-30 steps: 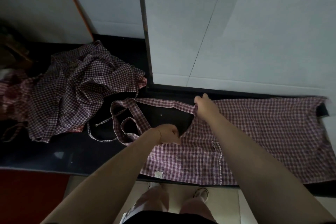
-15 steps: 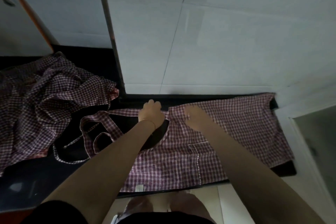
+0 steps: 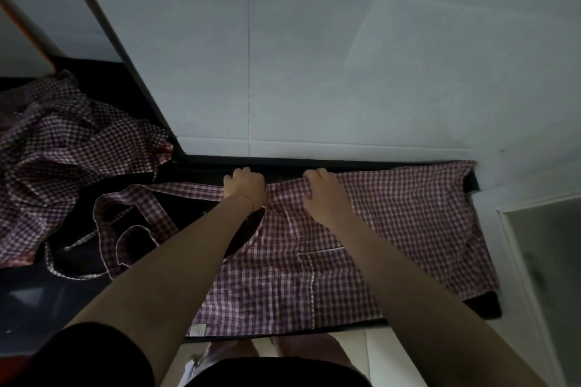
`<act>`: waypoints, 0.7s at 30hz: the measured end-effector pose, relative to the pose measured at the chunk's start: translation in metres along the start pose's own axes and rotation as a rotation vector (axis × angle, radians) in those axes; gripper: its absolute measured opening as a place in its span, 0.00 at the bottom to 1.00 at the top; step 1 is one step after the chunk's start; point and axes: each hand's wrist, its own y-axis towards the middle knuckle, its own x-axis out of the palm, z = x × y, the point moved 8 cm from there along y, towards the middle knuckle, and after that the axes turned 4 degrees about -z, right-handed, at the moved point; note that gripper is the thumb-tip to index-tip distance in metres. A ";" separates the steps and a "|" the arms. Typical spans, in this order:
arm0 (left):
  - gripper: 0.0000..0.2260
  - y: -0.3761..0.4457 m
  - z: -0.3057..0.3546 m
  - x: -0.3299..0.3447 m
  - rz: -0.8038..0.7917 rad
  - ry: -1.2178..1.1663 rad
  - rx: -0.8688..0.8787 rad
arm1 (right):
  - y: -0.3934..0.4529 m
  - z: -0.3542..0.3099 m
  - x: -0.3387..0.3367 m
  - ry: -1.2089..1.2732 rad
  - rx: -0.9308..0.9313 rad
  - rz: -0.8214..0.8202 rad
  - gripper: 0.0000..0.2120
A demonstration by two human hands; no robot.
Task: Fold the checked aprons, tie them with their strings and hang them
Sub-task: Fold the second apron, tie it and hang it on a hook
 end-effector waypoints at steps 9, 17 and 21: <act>0.19 -0.013 -0.007 0.002 -0.061 -0.012 0.002 | 0.017 -0.036 0.017 -0.049 -0.129 -0.204 0.24; 0.17 -0.036 -0.005 -0.020 -0.011 -0.288 0.134 | 0.021 -0.052 0.012 0.011 -0.185 -0.077 0.14; 0.15 -0.045 0.000 -0.048 0.046 -0.325 0.163 | 0.018 -0.053 -0.023 0.083 -0.182 -0.022 0.06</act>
